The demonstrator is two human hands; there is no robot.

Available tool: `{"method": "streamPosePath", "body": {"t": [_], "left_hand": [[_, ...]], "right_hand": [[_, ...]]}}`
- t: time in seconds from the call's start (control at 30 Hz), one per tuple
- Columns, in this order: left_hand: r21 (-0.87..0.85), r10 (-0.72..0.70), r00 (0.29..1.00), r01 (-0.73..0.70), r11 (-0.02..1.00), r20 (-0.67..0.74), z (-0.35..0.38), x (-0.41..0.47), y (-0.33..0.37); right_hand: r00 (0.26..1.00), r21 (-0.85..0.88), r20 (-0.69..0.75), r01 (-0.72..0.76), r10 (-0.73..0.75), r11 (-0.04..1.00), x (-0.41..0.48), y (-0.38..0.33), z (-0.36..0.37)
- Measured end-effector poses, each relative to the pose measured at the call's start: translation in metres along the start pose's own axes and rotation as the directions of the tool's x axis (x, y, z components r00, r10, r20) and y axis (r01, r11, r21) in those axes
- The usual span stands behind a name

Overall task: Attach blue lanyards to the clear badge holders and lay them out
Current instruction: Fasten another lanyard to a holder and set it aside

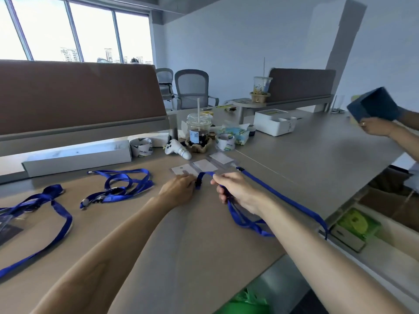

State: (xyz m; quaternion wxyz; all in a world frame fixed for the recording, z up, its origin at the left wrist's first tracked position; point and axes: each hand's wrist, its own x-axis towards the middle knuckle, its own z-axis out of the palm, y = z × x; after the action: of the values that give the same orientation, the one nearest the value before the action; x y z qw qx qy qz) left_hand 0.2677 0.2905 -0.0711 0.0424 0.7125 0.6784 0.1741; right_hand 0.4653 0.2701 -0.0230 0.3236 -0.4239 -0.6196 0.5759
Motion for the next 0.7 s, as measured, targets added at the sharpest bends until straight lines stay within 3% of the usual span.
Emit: {"method": "streamPosePath", "body": {"t": [0.2,0.3,0.43,0.53,0.63,0.7], "left_hand": [[-0.041,-0.102,0.992,0.105,0.994,0.068,0.002,0.001,0.003],[-0.032,-0.141,0.99,0.142,0.989,0.023,0.001,0.002,0.007],[-0.122,-0.077,0.994,0.066,0.99,-0.081,0.005,-0.02,0.052],[-0.132,0.004,0.997,0.006,0.991,0.075,0.021,-0.033,0.075],[-0.082,-0.094,0.985,0.107,0.991,0.146,0.023,-0.038,0.079],[0.0,-0.101,0.986,0.102,0.995,0.133,0.023,-0.043,0.081]], "right_hand": [[0.988,0.038,0.137,-0.08,0.074,0.996,-0.073,-0.002,-0.04],[0.988,0.031,0.104,-0.117,0.114,0.993,-0.092,0.003,-0.046],[0.989,0.0,0.035,-0.146,0.146,0.989,-0.094,0.016,-0.039],[0.988,-0.041,0.038,-0.146,0.147,0.988,-0.097,0.023,-0.039],[0.989,-0.049,0.056,-0.135,0.137,0.99,-0.108,0.024,-0.044],[0.987,-0.047,0.086,-0.13,0.133,0.99,-0.121,0.024,-0.051]]}}
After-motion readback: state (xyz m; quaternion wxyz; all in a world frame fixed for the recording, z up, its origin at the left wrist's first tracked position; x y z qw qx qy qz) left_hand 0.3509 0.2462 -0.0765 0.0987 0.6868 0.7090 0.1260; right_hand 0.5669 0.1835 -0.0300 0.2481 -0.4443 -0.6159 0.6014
